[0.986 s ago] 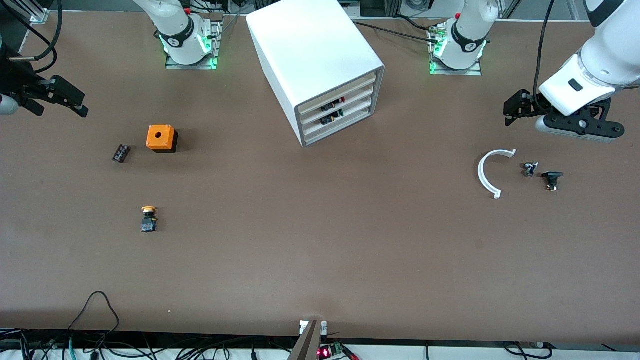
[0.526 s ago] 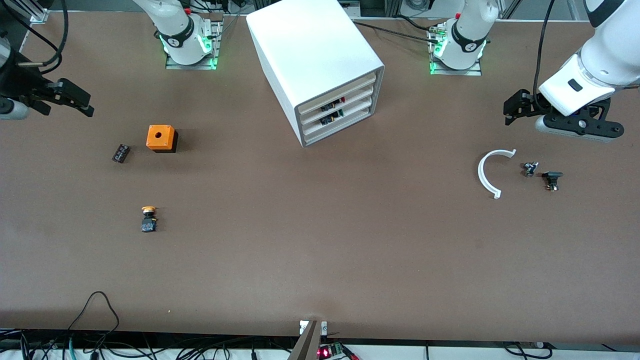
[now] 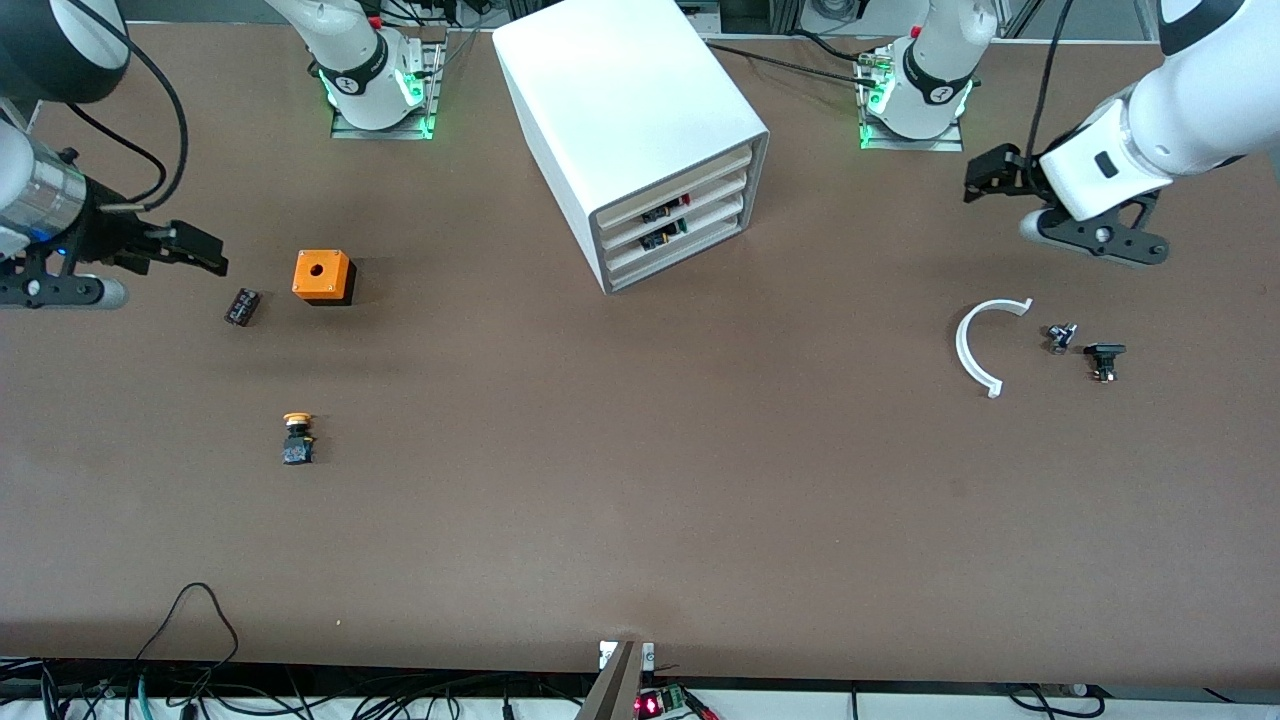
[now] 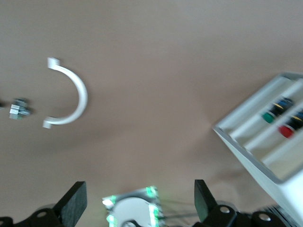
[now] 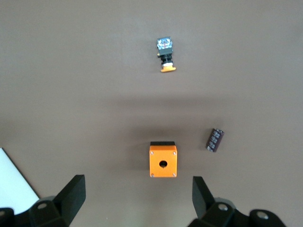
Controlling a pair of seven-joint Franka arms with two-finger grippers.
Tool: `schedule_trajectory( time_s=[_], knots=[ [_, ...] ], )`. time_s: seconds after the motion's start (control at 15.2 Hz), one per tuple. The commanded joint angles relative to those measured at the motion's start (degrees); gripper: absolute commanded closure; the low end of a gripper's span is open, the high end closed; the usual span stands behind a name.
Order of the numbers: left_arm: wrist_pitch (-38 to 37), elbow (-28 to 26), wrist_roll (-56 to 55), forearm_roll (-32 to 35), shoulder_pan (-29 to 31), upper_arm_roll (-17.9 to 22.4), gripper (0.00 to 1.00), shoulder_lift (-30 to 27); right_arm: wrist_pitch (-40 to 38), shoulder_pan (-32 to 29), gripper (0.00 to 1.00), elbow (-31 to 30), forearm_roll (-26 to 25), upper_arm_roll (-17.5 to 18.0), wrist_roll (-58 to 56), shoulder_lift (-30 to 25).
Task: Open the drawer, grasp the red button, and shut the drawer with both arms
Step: 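Reach the left gripper to the drawer handle while the right gripper approaches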
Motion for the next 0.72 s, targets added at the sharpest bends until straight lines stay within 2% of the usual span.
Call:
schedule_trajectory(
  time_s=[0.0,0.13,0.26,0.46,0.66],
  knots=[
    [-1.31,-0.53,2.76,-5.76,-0.32,-0.13,0.00,2.38,2.06,2.23,0.00,0.66,-0.41,0.04,2.40,1.91],
    [0.87,-3.24,4.60,-14.89,-0.24,-0.13,0.01,3.79,2.51,2.76,0.00,1.01,-0.32,0.13,7.84,3.58],
    [6.49,-7.72,8.11,-20.70,-0.32,-0.57,0.01,3.80,2.59,3.73,0.00,1.27,0.20,0.04,10.40,5.25],
    [17.11,-16.76,15.75,-31.68,-0.24,-3.02,0.02,3.54,2.59,4.86,0.00,1.97,3.36,0.13,17.07,6.92],
    [26.17,-25.03,23.39,-40.56,-0.24,-5.74,0.02,3.71,2.42,7.59,0.00,4.43,3.54,0.04,24.02,8.77]
  ],
)
